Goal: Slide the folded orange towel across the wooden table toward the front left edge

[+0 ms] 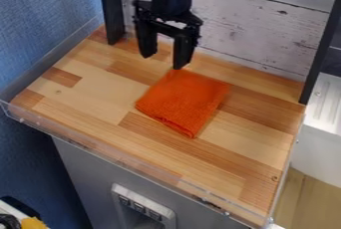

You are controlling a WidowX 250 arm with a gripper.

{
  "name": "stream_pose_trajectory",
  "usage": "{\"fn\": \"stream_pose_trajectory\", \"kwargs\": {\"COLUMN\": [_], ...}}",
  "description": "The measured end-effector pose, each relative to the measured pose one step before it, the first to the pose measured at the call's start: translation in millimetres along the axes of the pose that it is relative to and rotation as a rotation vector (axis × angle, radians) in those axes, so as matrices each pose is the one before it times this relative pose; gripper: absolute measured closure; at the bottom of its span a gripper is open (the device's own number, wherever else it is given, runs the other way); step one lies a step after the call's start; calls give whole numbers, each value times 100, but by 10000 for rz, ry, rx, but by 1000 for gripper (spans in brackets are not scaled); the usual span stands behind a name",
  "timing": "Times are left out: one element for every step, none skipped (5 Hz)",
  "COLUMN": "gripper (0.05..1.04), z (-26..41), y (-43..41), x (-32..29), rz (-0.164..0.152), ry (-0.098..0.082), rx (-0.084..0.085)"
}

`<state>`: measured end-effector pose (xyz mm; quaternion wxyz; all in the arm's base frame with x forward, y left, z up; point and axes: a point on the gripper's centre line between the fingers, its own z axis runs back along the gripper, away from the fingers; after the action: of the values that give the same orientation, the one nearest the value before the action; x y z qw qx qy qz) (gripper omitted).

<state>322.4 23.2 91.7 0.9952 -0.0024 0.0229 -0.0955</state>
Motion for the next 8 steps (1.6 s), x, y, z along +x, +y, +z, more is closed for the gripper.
{"fn": "stream_pose_trajectory", "kwargs": {"gripper": [124,402,706,924,1017,1024,1025,1025], "z": [10,13,-728,-778,-1733,-1201,-1515,-833], "y": [-877,-230,-181,-167,-125,-311,-312,109], "x": [723,709,21,18,-60,-395,-454,-20], "rz": [-772,-654,-591,-490,-308,-167,-169,-77], "ry": [-289,-368,-212,-198,128,138,197,126], "rx": [109,111,-32,-22,-150,-160,-149,-58]}}
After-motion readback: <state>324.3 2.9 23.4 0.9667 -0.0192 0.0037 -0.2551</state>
